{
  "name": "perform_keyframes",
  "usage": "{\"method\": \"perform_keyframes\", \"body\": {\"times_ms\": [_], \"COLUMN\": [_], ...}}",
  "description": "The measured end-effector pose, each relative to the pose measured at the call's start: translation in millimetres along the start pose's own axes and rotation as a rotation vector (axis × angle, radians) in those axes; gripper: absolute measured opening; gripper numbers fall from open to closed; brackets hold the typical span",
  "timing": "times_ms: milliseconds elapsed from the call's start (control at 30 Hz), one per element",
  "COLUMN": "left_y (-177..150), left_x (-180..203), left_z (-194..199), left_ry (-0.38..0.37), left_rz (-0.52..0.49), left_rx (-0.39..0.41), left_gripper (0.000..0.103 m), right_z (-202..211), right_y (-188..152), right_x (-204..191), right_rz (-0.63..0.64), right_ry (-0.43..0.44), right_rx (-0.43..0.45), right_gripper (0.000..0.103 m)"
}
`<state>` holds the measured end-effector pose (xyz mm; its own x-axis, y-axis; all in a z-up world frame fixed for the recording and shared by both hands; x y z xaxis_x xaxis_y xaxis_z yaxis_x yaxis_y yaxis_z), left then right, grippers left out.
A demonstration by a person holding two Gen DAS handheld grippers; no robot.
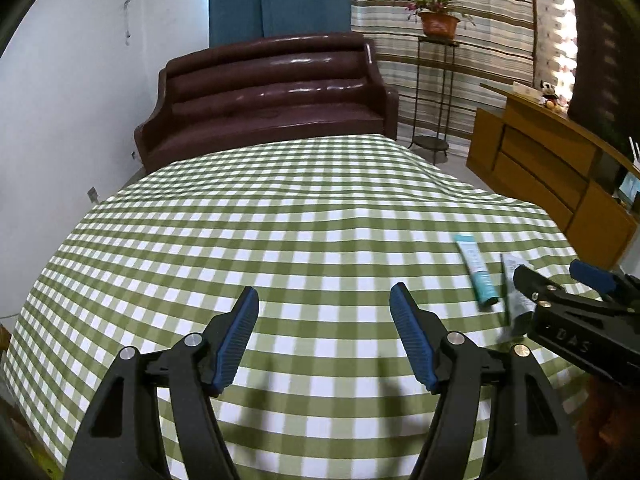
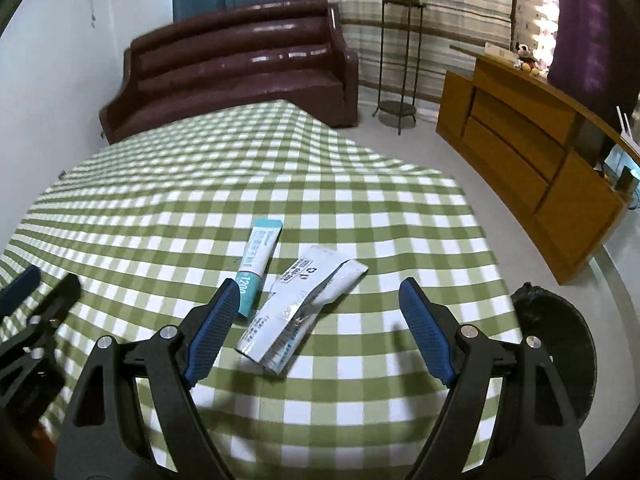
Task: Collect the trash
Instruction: 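Move both open grippers back over the remaining items on the table, then grasp the white packet with the right gripper and lift it, then grasp the teal toothpaste tube with the left gripper while the right gripper holds the packet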
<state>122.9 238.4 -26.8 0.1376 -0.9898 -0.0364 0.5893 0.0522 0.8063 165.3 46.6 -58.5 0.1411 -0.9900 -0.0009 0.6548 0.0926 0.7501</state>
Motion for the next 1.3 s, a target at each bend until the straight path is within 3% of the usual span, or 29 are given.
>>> {"method": "perform_keyframes", "body": {"times_ms": [233, 400, 567, 600, 867, 1300], "left_y": [0.9, 3.6, 5.3, 5.1, 6.4, 11.3], "left_x": [-1.2, 9.1, 24.0, 27.8, 62.3, 119.2], "left_z": [-7.6, -14.2, -17.0, -17.4, -21.6, -46.4], "left_ry": [-0.023, -0.053, -0.081, -0.086, -0.125, -0.163], "left_rz": [0.013, 0.001, -0.013, -0.015, -0.048, -0.114], "left_rx": [-0.010, -0.016, -0.020, -0.021, -0.032, -0.095], "left_gripper": [0.067, 0.068, 0.068, 0.068, 0.068, 0.068], "right_z": [-15.2, -20.4, -24.3, -24.1, -13.0, -8.8], "right_y": [-7.3, -9.5, -11.6, -11.8, -6.7, 2.7], "right_x": [7.5, 16.4, 21.6, 23.1, 37.5, 103.7], "right_rz": [0.001, 0.003, 0.002, 0.004, 0.008, -0.045], "right_ry": [-0.044, -0.042, -0.001, 0.007, 0.010, -0.025], "right_rx": [-0.058, -0.081, -0.096, -0.096, -0.055, -0.022], "right_gripper": [0.076, 0.060, 0.030, 0.028, 0.028, 0.028]}}
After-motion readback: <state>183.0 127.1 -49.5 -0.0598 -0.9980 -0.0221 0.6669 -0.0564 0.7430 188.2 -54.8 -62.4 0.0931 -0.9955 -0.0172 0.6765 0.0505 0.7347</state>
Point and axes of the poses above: each gripper's, at about its wrist camera, not at the fingertips, and z roughly against the way its jaws point, x to its right, y to its top, the point moved 7 cm from there along -z, roughly the way its jaws point, and after that the axes turned 4 degrees about x, right-handed, at the moved point
